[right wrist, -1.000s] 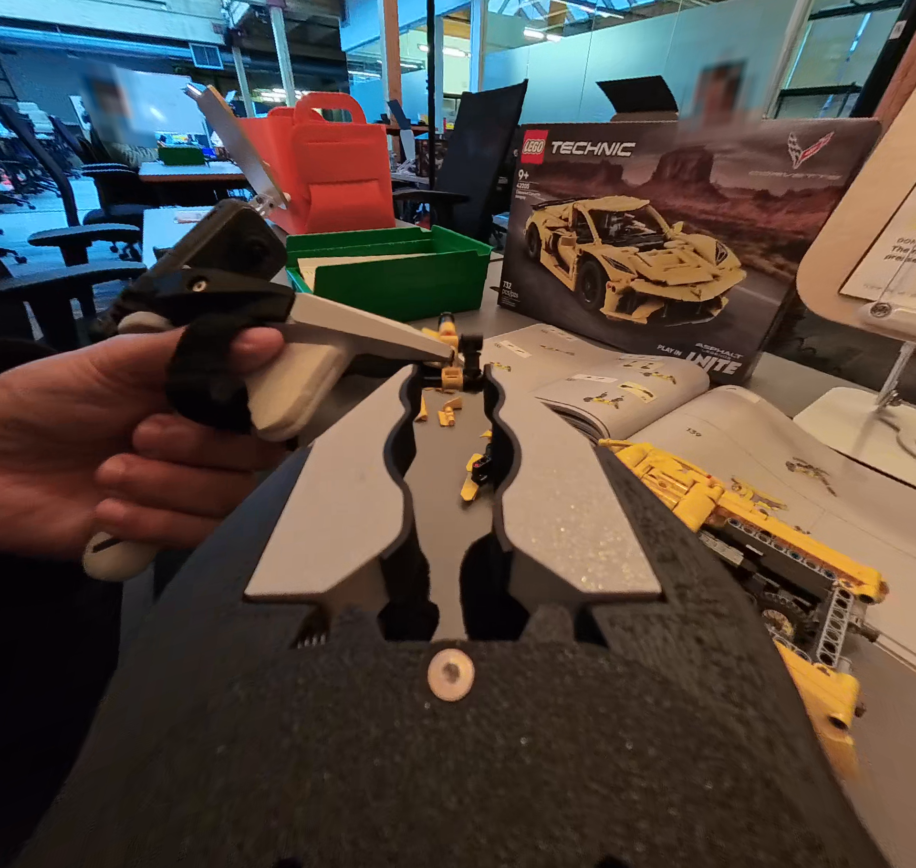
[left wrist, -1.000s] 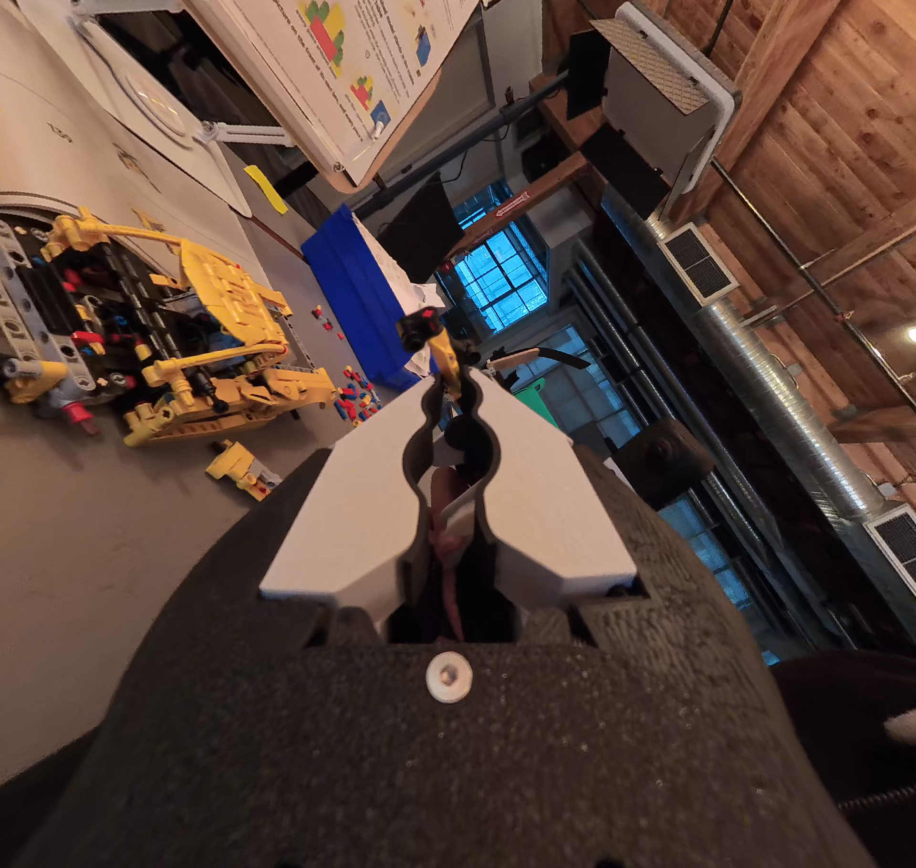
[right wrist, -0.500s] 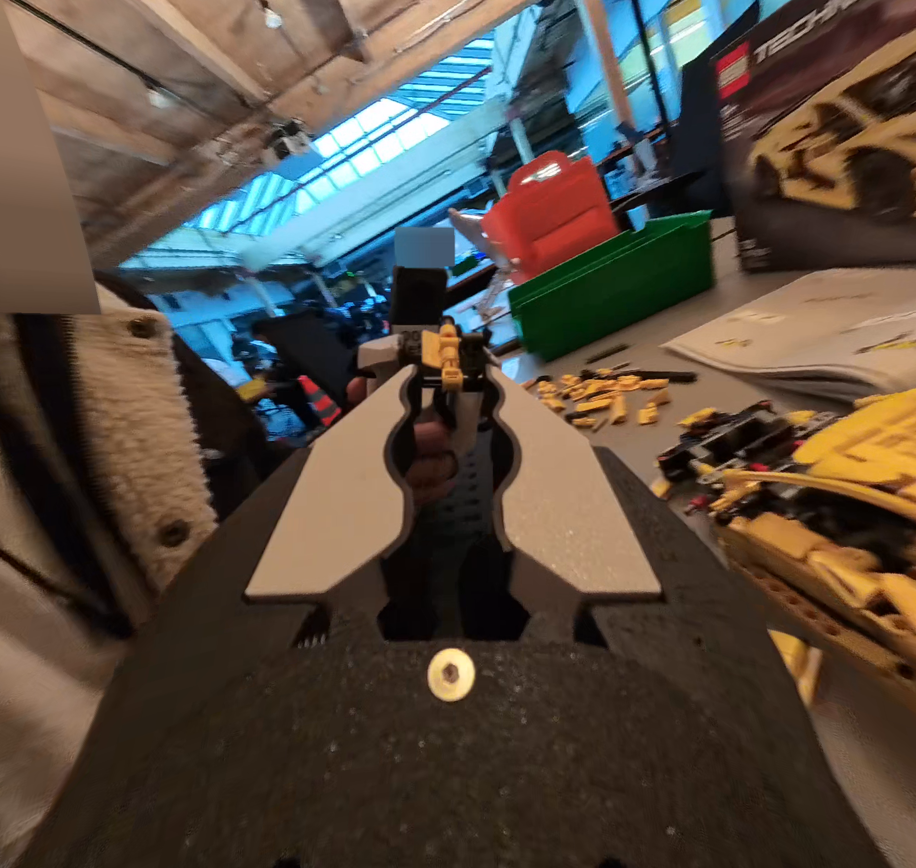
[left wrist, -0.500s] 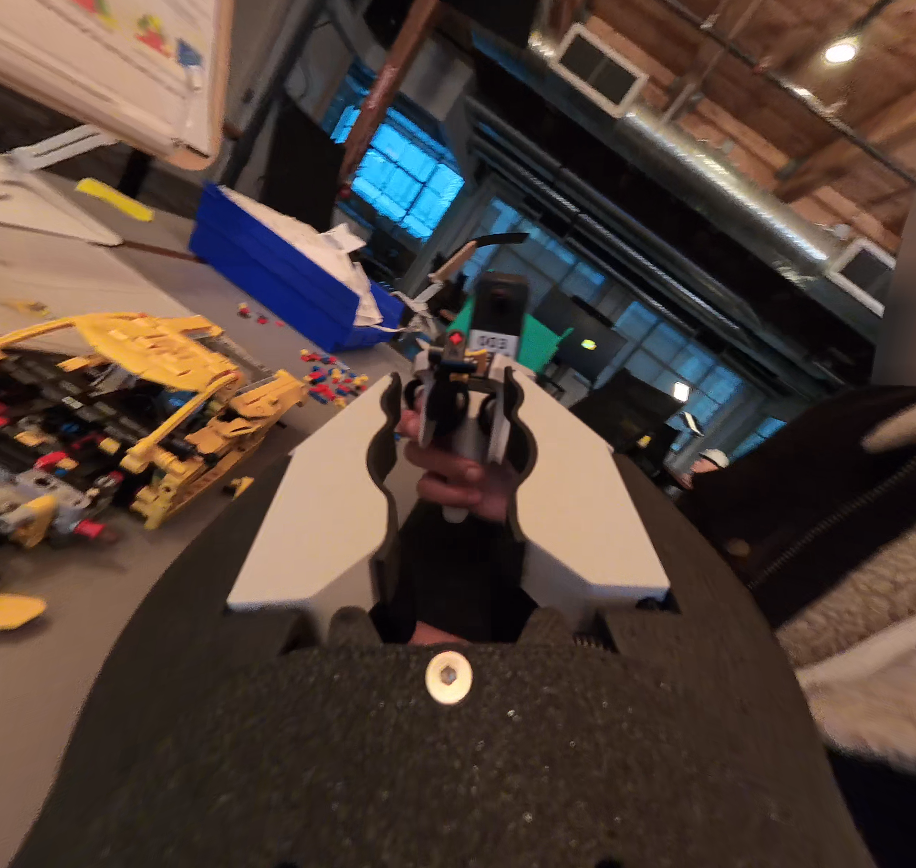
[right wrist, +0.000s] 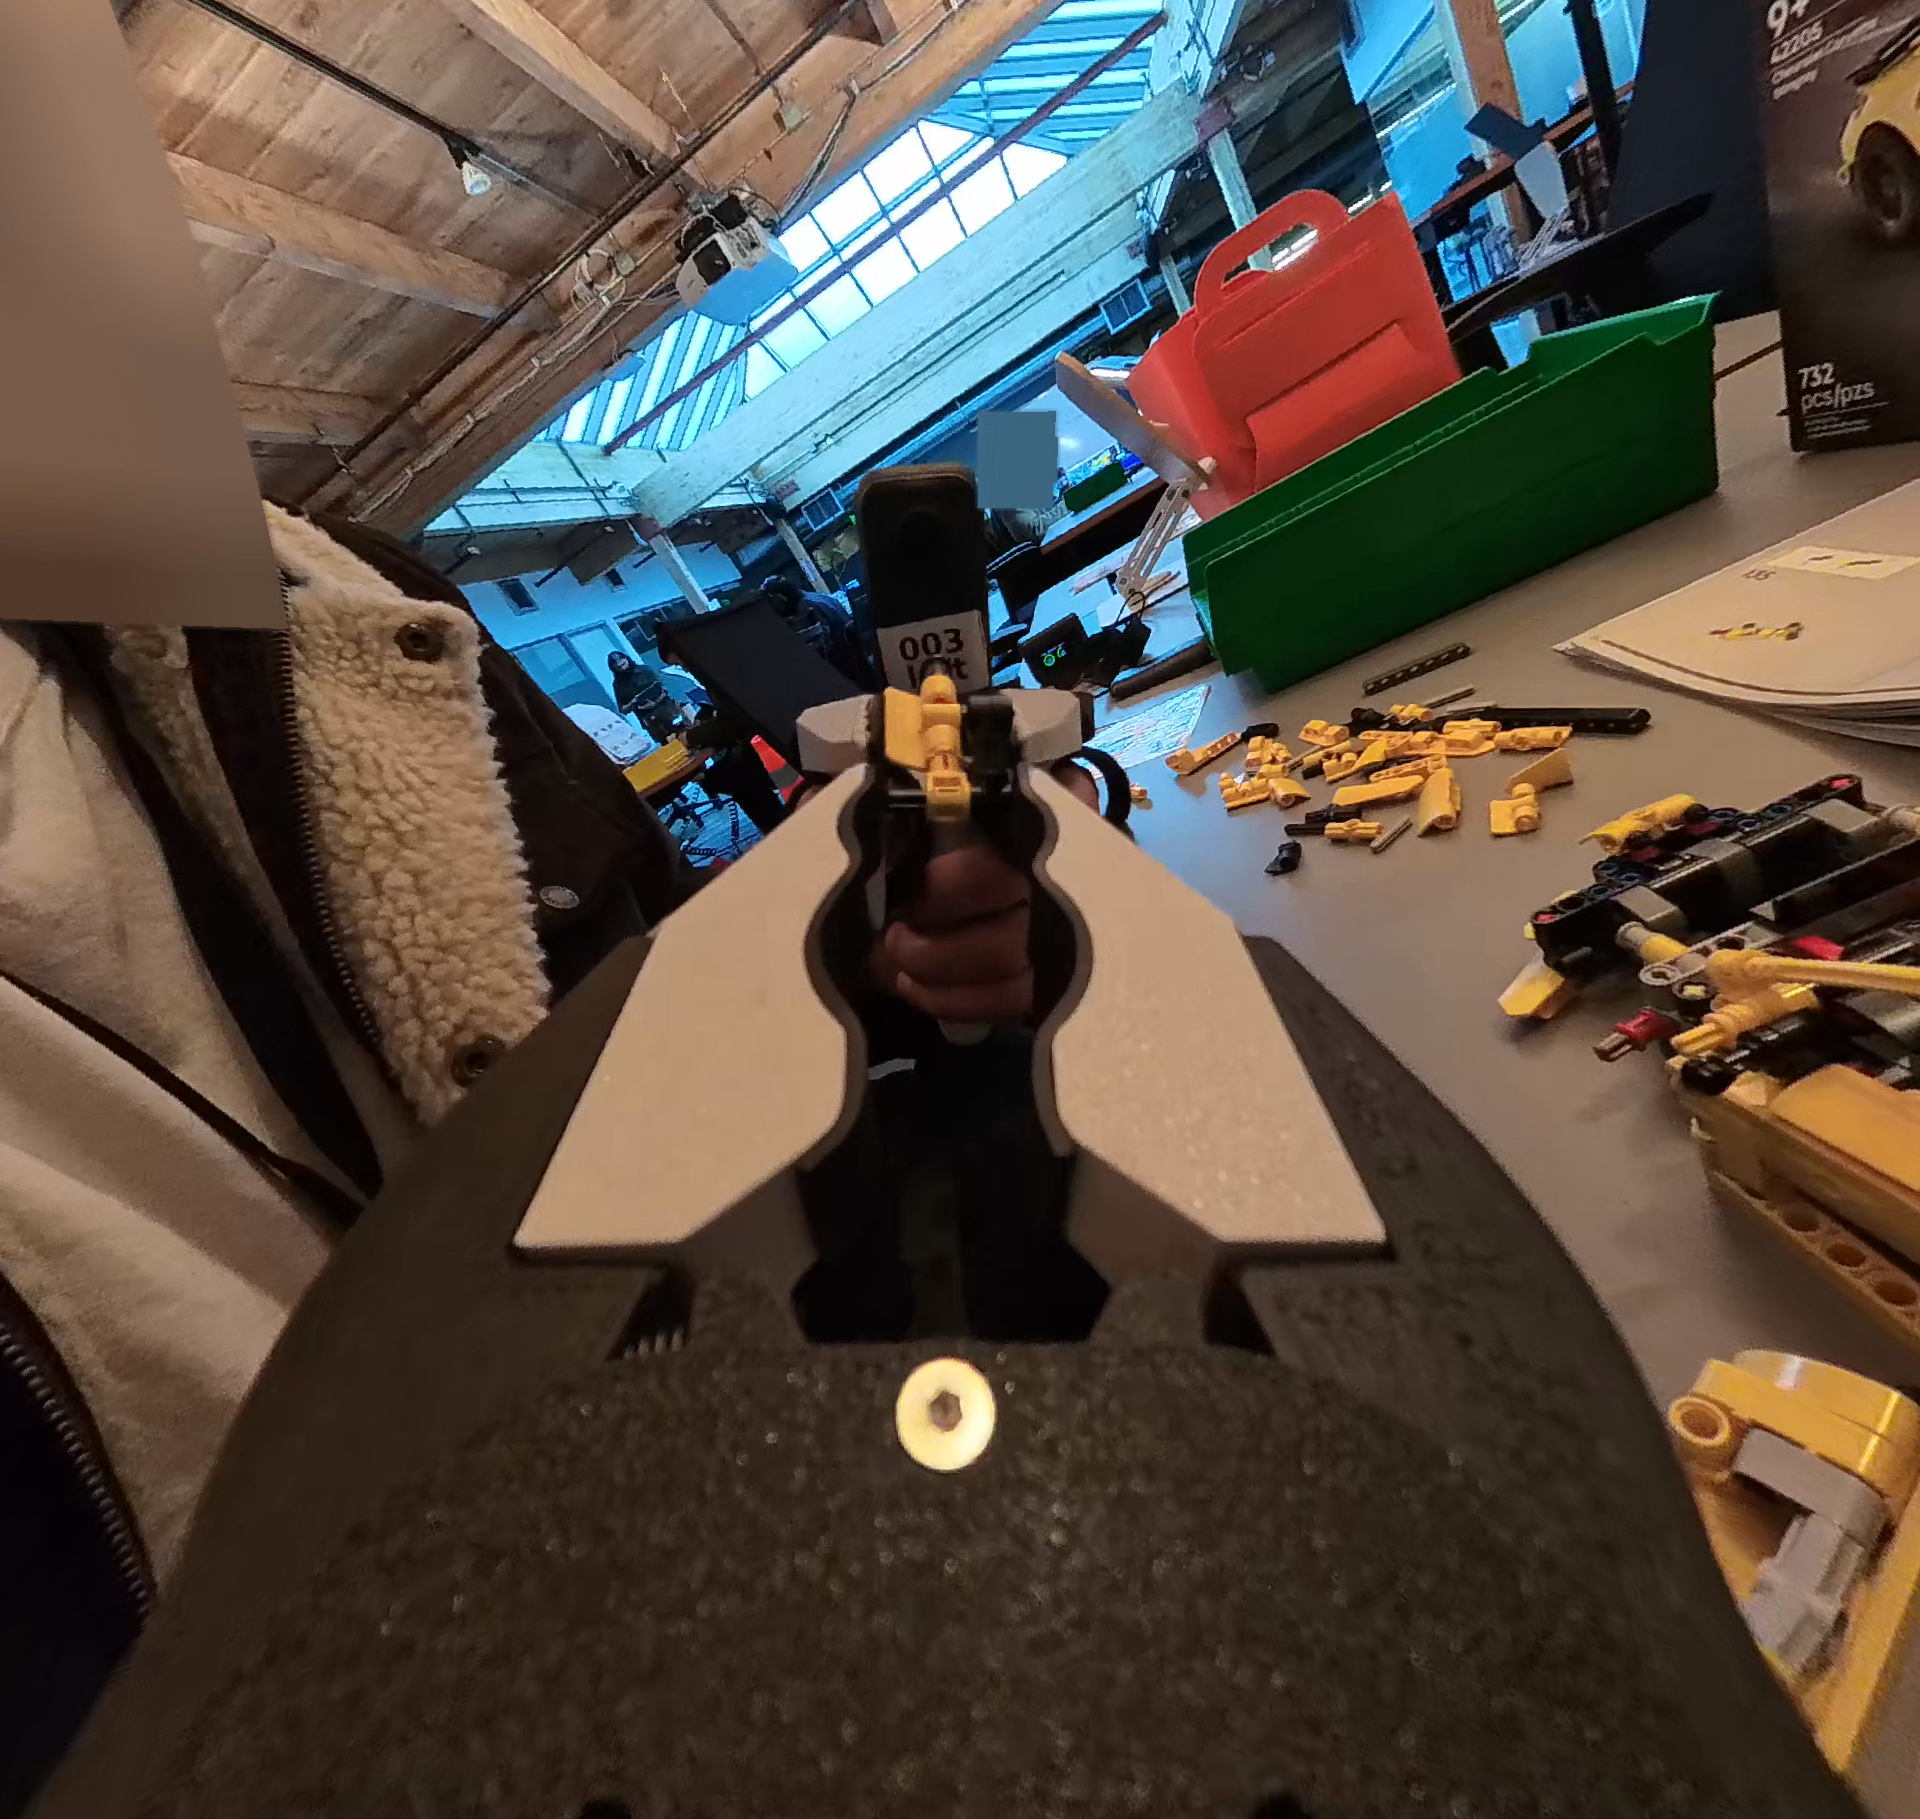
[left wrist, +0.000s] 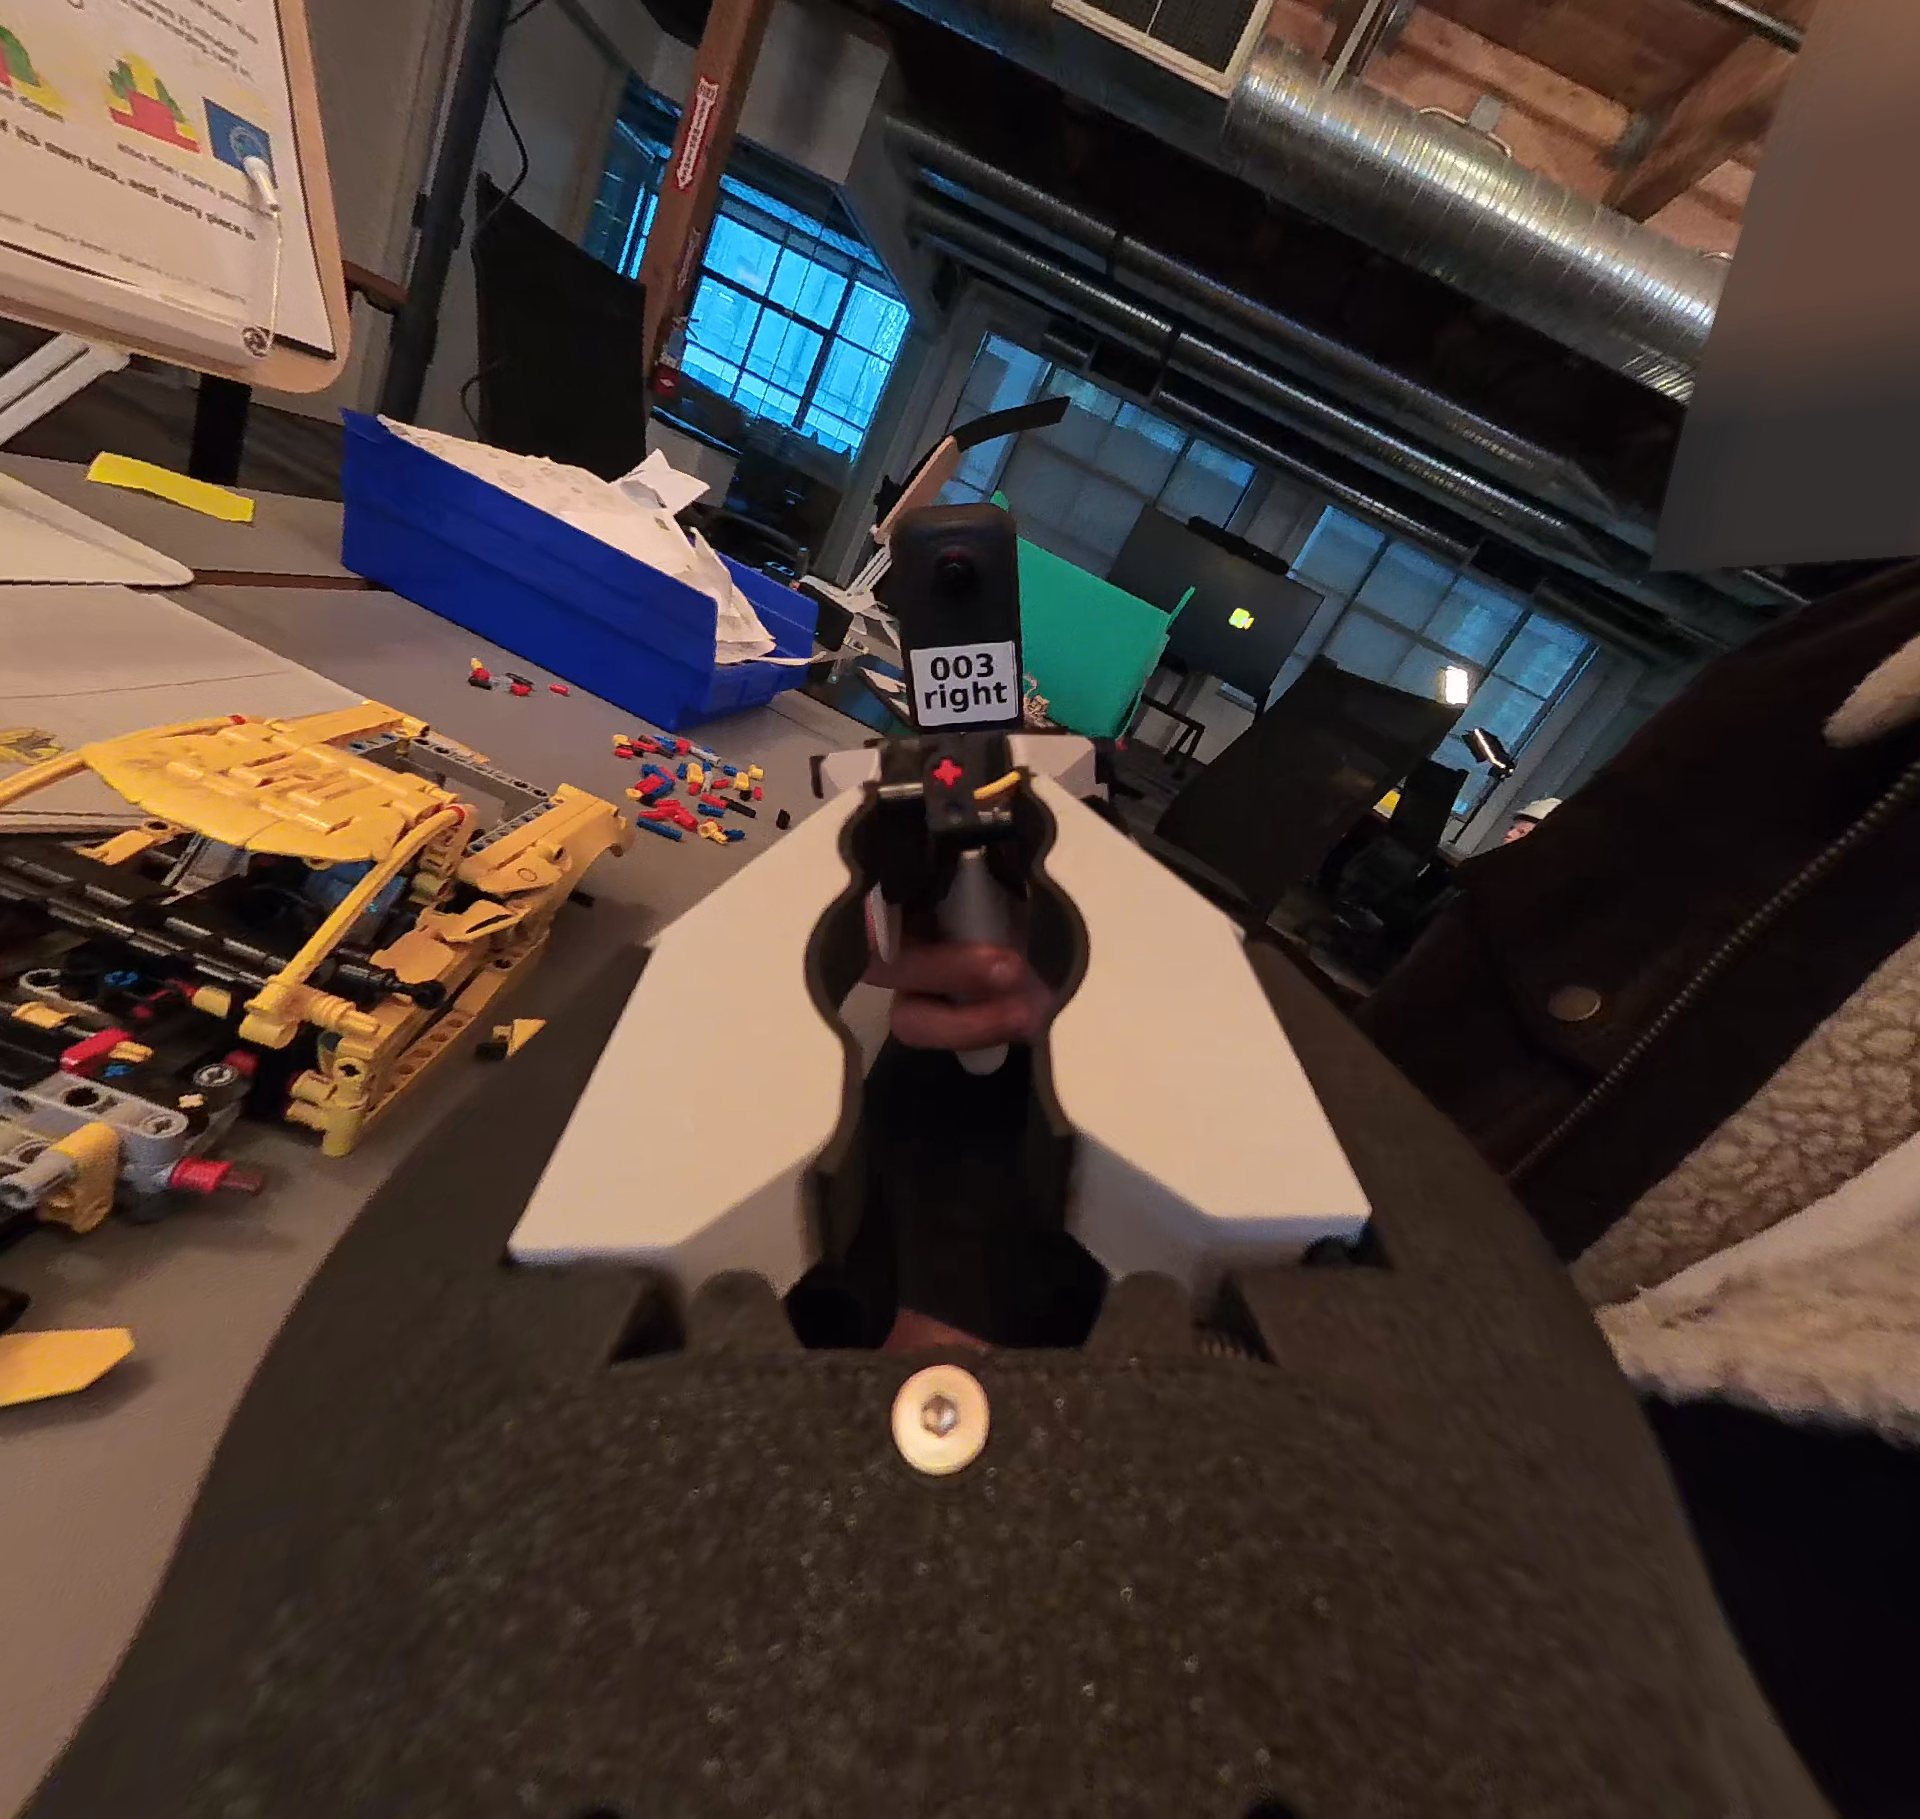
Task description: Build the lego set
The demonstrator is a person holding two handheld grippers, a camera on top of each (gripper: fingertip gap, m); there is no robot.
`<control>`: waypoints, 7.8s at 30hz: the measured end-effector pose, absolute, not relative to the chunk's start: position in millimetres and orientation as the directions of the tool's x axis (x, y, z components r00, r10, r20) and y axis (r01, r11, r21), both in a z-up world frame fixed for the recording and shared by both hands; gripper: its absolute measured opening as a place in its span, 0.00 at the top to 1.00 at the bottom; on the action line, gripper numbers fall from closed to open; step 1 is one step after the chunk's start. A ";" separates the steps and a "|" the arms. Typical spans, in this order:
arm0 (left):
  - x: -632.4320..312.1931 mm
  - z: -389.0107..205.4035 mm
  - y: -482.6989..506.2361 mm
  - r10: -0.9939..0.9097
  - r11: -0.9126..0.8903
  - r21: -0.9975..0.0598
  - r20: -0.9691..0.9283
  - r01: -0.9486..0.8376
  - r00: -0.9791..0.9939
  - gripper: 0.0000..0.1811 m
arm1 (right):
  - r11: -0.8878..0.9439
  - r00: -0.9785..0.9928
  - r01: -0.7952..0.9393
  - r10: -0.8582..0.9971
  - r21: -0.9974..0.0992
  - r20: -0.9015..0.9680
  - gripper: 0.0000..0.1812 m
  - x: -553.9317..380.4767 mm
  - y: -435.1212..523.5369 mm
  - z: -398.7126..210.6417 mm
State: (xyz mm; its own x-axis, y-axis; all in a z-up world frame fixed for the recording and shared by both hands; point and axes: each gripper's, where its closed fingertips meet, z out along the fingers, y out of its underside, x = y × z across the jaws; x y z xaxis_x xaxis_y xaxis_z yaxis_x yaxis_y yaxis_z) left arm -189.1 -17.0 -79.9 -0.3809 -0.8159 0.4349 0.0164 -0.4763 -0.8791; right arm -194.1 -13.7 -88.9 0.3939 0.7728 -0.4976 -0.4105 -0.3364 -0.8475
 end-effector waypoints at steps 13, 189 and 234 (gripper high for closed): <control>-192.1 -86.6 -22.4 -0.803 -0.451 -0.891 0.428 -0.046 -0.414 0.86 | -0.358 0.374 -0.407 0.774 -0.840 -0.511 0.87 -192.3 -16.1 -90.5; -189.4 -133.9 77.5 -0.181 -0.823 -0.370 0.889 -0.430 -0.420 0.95 | -0.750 0.990 0.062 -0.039 -0.658 0.139 0.93 84.2 -211.6 -170.6; -162.3 -137.3 52.0 -0.393 -0.741 -0.546 0.824 -0.391 -0.408 0.96 | -0.568 0.955 0.253 0.274 -0.783 0.110 0.98 76.8 -139.7 -133.9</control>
